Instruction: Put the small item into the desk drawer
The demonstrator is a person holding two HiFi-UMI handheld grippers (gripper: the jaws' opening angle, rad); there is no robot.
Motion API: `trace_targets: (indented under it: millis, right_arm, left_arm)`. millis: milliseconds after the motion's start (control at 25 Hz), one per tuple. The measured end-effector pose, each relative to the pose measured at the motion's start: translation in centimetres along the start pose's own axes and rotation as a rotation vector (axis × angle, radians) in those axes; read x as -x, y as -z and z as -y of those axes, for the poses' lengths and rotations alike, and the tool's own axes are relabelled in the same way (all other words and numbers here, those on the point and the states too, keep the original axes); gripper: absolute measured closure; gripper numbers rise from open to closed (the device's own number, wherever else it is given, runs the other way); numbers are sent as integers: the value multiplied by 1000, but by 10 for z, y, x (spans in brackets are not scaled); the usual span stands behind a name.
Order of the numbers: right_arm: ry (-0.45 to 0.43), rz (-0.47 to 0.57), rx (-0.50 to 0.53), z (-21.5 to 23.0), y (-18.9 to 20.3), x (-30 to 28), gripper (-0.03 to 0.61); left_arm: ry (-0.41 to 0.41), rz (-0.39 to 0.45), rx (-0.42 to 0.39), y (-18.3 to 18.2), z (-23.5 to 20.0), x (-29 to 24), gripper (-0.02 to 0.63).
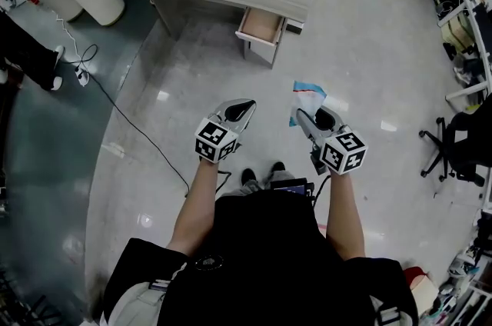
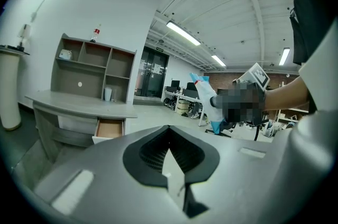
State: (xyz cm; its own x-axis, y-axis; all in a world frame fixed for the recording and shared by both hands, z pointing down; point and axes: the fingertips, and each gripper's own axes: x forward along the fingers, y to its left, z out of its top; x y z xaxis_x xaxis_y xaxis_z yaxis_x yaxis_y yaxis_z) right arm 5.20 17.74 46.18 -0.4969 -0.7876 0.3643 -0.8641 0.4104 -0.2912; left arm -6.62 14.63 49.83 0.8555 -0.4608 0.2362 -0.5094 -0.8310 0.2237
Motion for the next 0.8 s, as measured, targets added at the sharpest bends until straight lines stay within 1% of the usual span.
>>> trace_targets:
  millis: [200, 320, 600, 800]
  right_arm:
    - [-13, 0, -1, 5, 5, -4, 416]
    - [-14, 5, 2, 11, 2, -15, 416]
    - [-57, 14, 12, 31, -16, -42, 416]
    - [-84, 12, 14, 55, -32, -61, 416]
  left_arm:
    - [-11, -2, 8, 7, 0, -3, 612]
    - [-18, -4, 10, 6, -8, -8, 612]
    - [-53, -4, 5, -12, -35, -28, 612]
    - [-63, -19, -1, -24, -52, -55, 612]
